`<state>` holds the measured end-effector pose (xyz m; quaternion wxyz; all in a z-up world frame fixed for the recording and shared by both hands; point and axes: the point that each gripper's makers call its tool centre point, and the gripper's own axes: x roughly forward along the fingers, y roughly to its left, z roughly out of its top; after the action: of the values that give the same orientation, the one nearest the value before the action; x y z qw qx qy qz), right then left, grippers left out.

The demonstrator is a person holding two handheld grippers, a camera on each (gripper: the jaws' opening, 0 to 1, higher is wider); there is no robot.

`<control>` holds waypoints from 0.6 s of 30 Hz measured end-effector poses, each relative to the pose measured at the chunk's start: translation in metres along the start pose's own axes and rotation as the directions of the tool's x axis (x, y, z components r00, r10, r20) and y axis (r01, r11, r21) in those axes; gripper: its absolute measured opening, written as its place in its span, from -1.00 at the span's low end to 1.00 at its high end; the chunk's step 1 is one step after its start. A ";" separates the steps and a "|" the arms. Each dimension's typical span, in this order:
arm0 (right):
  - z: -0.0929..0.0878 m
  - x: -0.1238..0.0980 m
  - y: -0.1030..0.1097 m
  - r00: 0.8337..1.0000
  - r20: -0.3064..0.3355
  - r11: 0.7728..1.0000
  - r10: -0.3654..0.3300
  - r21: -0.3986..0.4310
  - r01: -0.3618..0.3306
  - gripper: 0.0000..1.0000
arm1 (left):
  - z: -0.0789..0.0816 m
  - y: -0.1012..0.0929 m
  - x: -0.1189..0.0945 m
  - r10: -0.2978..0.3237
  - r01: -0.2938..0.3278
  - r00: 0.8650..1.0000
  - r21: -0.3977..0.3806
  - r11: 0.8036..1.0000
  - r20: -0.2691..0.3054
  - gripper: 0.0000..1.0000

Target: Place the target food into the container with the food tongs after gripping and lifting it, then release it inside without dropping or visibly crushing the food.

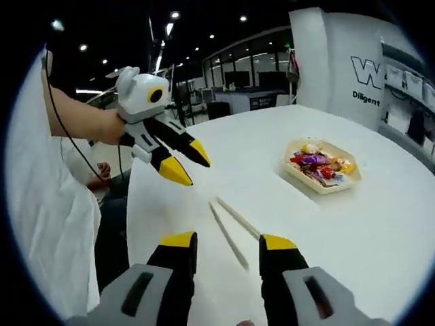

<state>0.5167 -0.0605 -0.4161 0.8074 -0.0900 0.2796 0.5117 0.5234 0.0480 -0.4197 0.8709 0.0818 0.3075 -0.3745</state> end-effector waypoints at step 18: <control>0.038 0.000 -0.002 0.980 0.181 0.995 -0.082 0.066 0.071 0.37 | 0.031 0.011 -0.010 0.088 -0.066 0.983 -0.131 0.989 0.162 0.33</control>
<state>0.5322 -0.0454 -0.3849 0.8512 -0.0291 0.2154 0.4778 0.5403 0.0498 -0.3897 0.9109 0.0070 0.2529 -0.3259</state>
